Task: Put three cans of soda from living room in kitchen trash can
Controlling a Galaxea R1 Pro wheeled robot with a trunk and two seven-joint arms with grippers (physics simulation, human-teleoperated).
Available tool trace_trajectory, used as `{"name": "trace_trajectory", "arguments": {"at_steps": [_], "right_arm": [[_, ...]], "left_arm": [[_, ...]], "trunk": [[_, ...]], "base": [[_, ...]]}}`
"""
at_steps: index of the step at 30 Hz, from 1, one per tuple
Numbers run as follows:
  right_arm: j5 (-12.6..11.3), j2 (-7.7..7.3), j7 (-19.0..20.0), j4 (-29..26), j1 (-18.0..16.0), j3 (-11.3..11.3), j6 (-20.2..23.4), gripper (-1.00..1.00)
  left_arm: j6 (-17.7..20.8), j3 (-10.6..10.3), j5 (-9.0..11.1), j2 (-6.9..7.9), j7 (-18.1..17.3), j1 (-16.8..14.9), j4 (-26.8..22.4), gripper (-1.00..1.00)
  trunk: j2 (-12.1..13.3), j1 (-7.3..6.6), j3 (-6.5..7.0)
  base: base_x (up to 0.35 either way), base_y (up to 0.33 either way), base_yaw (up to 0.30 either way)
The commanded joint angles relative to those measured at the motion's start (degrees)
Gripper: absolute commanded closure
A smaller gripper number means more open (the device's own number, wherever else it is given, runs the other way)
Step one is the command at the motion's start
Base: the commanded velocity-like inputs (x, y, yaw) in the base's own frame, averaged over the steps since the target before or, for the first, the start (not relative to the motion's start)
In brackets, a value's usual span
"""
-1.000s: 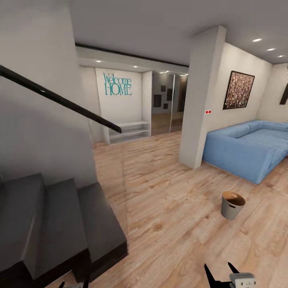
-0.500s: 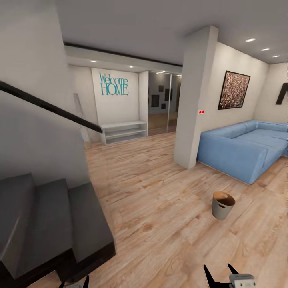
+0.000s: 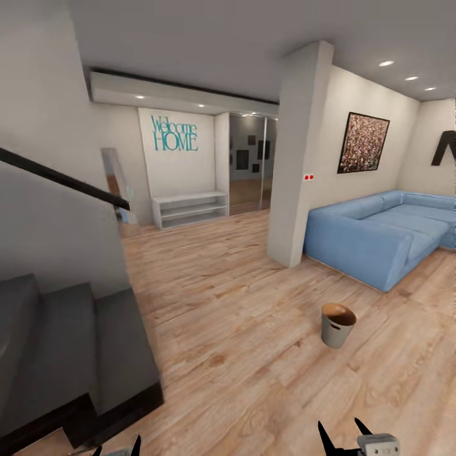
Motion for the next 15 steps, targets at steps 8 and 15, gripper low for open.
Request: {"name": "trace_trajectory", "arguments": {"at_steps": [8,15], "right_arm": [[0.1,-0.01,0.0,0.2,0.0,0.4,0.0,-1.0],[0.1,-0.03,0.0,1.1,0.0,1.0,0.0,-1.0]], "left_arm": [[0.0,0.0,0.0,0.06,0.0,0.0,0.0,-1.0],[0.1,0.0,0.0,0.15,-0.1,0.0,0.0,-1.0]], "trunk": [[0.0,0.0,0.0],[0.0,0.0,0.0]], "base": [[0.065,-0.298,0.0],[0.272,-0.168,0.0]]}}
